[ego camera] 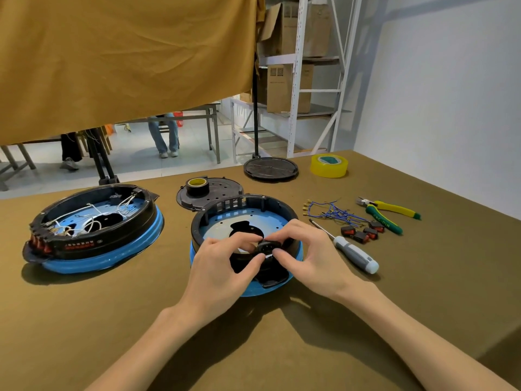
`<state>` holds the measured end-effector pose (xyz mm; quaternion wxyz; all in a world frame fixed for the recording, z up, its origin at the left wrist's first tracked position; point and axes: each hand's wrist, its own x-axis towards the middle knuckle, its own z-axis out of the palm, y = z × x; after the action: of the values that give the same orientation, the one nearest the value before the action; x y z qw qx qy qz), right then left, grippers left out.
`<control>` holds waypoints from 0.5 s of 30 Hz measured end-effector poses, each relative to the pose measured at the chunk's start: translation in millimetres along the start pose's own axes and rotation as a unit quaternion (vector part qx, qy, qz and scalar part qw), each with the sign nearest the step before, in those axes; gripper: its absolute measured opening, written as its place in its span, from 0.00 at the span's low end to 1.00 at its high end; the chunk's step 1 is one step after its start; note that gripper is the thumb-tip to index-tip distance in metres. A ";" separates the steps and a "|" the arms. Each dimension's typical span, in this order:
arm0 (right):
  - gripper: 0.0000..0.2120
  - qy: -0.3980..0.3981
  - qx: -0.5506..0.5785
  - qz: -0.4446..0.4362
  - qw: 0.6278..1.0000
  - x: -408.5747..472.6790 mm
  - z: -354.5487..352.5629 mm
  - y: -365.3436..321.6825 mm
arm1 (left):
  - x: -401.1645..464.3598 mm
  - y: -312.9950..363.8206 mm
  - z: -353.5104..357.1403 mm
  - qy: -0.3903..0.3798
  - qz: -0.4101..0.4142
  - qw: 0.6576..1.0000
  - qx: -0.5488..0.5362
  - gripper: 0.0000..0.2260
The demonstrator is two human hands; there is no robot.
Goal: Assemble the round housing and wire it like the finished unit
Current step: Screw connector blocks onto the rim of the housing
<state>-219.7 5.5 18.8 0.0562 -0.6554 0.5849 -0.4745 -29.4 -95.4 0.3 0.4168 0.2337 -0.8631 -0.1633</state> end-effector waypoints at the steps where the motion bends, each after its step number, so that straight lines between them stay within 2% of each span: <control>1: 0.11 -0.004 0.001 0.001 1.000 -0.5 -1.6 0.6 | 0.4 0.4 0.3 0.000 0.000 1.000 0.000 0.14; 15: 0.12 -0.019 0.010 0.015 1.000 4.3 -6.5 -2.1 | 0.8 1.1 3.9 0.004 0.000 1.000 0.000 0.12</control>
<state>-223.2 5.8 26.1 0.0807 -0.6551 0.5885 -0.4669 -33.3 -94.5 -1.0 0.4198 0.2345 -0.8615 -0.1629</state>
